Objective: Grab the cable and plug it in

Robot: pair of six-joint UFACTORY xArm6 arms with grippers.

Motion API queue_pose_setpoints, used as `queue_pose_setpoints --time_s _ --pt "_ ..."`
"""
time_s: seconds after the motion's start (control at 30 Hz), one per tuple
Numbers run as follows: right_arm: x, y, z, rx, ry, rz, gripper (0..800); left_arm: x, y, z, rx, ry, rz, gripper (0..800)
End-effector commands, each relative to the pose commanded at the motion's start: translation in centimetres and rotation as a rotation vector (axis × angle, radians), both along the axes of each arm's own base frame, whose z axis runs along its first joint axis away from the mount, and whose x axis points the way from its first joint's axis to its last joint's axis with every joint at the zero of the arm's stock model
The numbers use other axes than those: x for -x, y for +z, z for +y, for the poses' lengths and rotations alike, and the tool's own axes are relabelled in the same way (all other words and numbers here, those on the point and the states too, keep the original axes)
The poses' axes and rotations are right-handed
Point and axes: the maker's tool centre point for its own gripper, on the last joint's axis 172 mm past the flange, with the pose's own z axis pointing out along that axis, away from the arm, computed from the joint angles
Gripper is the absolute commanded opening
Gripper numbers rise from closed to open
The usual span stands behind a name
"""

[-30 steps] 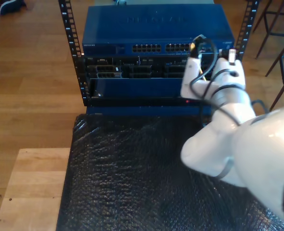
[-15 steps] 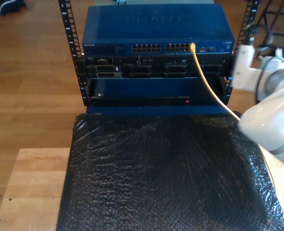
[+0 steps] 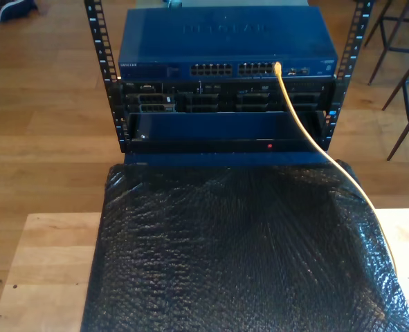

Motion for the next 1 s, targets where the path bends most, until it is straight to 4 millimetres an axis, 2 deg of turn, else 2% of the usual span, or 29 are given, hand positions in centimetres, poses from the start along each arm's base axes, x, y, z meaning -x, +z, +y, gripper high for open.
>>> queue_pose_setpoints --time_s 0.1,0.23,0.37,0.53,0.73,0.87,1.0 --pt "4.2 -1.0 -2.8 -0.02 0.002 0.092 797 0.0 0.0 0.0 0.0 0.0 0.0 799" --pt "10.0 -0.8 -5.6 -0.022 0.028 0.201 797 0.0 0.0 0.0 0.0 0.0 0.0 799" --pt "15.1 -0.9 -6.5 -0.024 0.106 0.341 797 0.0 0.0 0.0 0.0 0.0 0.0 799" --pt "23.2 -0.9 -6.7 -0.051 0.126 0.504 797 0.0 0.0 0.0 0.0 0.0 0.0 799" --pt "31.9 -2.3 -4.4 -0.099 0.217 0.651 798 0.0 0.0 0.0 0.0 0.0 0.0 799" --pt "36.0 -4.1 -2.1 -0.12 0.26 0.66 797 0.0 0.0 0.0 0.0 0.0 0.0 799" --pt "39.3 -7.1 1.0 -0.189 0.289 0.652 798 0.0 0.0 0.0 0.0 0.0 0.0 799"
